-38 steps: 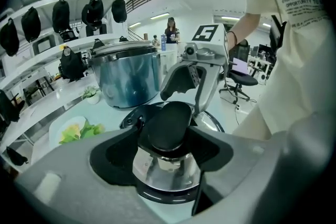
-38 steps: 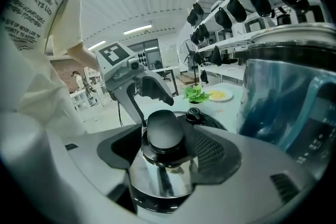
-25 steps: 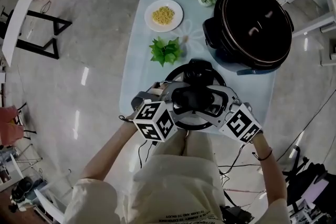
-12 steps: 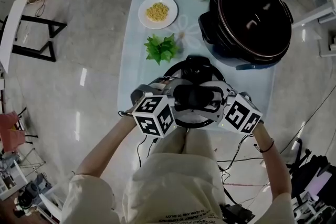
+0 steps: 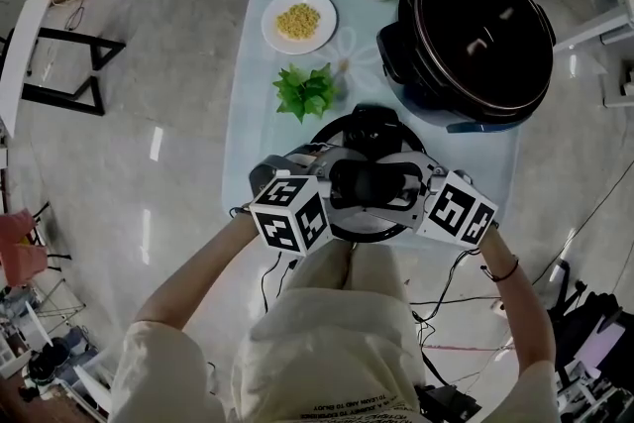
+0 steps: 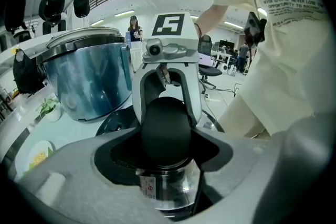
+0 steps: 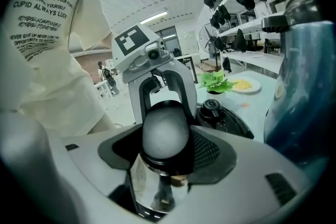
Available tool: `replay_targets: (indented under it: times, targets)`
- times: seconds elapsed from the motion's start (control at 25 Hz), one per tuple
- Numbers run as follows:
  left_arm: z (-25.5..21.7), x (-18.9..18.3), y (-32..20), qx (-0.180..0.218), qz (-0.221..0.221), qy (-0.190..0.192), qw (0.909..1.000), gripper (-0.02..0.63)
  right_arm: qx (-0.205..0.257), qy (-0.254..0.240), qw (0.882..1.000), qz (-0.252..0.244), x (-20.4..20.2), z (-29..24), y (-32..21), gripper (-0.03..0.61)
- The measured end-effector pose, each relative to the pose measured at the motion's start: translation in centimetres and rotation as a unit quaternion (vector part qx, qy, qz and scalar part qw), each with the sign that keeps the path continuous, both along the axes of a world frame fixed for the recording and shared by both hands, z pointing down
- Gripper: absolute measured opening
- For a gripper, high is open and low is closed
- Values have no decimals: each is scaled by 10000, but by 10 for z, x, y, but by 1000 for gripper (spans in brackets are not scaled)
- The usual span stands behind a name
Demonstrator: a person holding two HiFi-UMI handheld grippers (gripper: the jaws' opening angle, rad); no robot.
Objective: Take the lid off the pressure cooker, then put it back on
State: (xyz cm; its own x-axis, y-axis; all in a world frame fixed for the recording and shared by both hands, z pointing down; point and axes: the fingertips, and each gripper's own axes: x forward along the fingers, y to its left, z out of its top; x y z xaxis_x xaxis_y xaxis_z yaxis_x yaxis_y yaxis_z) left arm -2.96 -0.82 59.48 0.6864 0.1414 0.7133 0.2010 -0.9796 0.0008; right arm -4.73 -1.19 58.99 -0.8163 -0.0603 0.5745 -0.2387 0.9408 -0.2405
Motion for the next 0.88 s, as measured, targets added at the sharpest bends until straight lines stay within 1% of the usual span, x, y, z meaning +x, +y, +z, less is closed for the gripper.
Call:
replay_targets:
  times: [0.12,0.36,0.56,0.72,0.88]
  targets:
    - [0,0,0,12,6,-9,10000,284,-17,42,10000,17,0,0,0,275]
    - [1,-4,0,19,-11,-206,9998,284,-162,440,9989,-32,-3,1,1,273]
    - [-9,-8,7,-93,72,-252,9996,284,-278,419,9987,23,-7,-9,8,273]
    - [-23,-9,13,-74,121,-271,9995,284,-266,447,9986,77,-8,-23,13,273]
    - [-39,-10,15,32,158,-226,9996,284,-173,482,9986,117,-9,-38,15,273]
